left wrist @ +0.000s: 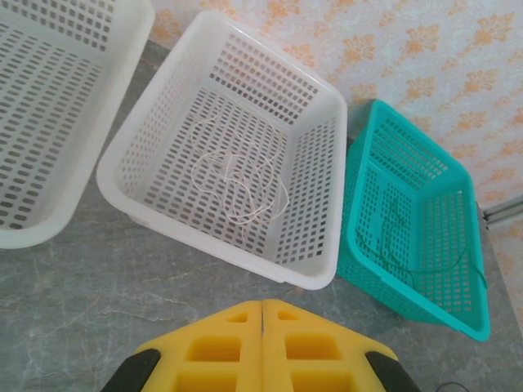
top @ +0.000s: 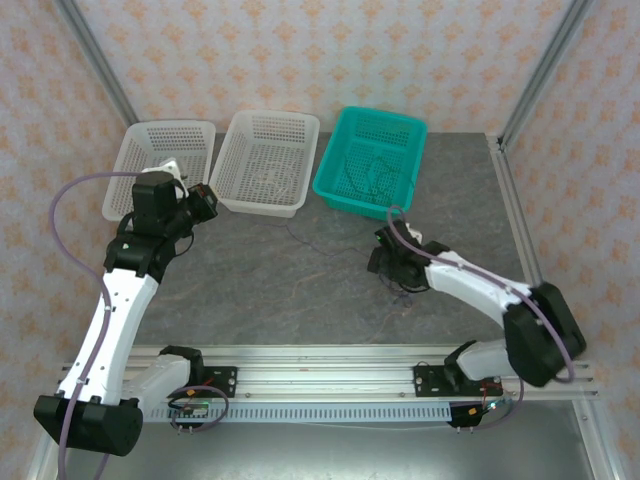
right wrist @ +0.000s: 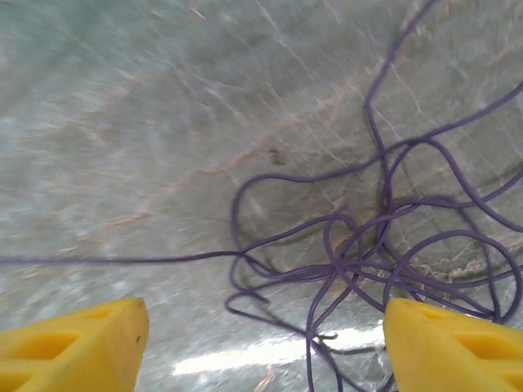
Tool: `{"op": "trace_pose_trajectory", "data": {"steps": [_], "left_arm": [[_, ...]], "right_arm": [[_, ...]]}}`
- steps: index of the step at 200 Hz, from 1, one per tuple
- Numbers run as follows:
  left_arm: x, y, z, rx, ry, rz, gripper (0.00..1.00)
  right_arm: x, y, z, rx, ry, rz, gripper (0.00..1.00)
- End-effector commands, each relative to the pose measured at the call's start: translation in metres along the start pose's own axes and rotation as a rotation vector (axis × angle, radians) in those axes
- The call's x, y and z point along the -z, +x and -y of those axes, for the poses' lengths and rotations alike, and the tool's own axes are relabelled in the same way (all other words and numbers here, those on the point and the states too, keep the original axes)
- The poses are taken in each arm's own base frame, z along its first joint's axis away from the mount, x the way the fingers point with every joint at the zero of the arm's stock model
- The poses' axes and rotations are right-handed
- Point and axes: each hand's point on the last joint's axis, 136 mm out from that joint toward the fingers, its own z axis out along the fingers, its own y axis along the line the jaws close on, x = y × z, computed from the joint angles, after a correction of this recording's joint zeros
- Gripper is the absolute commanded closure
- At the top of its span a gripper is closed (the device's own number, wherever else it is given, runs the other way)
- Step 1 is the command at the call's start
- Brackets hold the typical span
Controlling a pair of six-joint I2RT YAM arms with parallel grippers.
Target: Untangle the cables
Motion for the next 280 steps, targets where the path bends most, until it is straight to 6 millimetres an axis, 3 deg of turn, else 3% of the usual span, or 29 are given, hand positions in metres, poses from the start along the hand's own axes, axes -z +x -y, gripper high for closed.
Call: {"op": "trace_pose_trajectory", "data": {"steps": [1,12,51,78,99,121,144,171,189,214,244,280], "left_arm": [[0.011,-0.013,-0.013,0.018,-0.091,0.052,1.00],[0.013,-0.015,-0.024,0.031,-0.154,0.067,1.00],[0.027,-0.031,-0.070,0.057,-0.382,0.140,1.00],[0.034,-0.042,-0.103,0.172,-0.451,0.163,1.00],[0.041,-0.051,-0.118,0.242,-0.451,0.200,1.00],[0.037,-0.057,-0.112,0.255,-0.387,0.196,1.00],[0.024,-0.062,-0.080,0.240,-0.201,0.165,1.00],[0.038,-0.076,-0.079,0.210,-0.238,0.209,1.00],[0.058,-0.094,-0.084,0.150,-0.324,0.264,1.00],[0.084,-0.118,-0.114,0.181,-0.502,0.344,1.00],[0.080,-0.130,-0.134,0.292,-0.493,0.324,1.00],[0.076,-0.137,-0.124,0.349,-0.406,0.365,1.00]], "right_arm": [[-0.014,0.002,0.024,-0.005,0.169,0.007,0.29],[-0.022,0.002,0.037,-0.027,0.243,0.018,0.36],[-0.021,-0.009,0.096,-0.190,0.469,0.063,0.68],[-0.014,-0.012,0.139,-0.376,0.509,0.054,0.69],[-0.015,-0.008,0.163,-0.539,0.450,0.044,0.68],[-0.016,-0.010,0.163,-0.591,0.363,0.059,0.68],[-0.018,-0.017,0.142,-0.579,0.234,0.050,0.68],[-0.013,-0.022,0.135,-0.569,0.201,0.050,0.69],[-0.002,-0.021,0.156,-0.596,0.311,0.090,0.72],[0.001,-0.011,0.192,-0.761,0.392,0.090,0.68],[-0.002,-0.005,0.219,-0.909,0.393,0.088,0.68],[-0.004,-0.011,0.216,-0.882,0.363,0.061,0.71]]}}
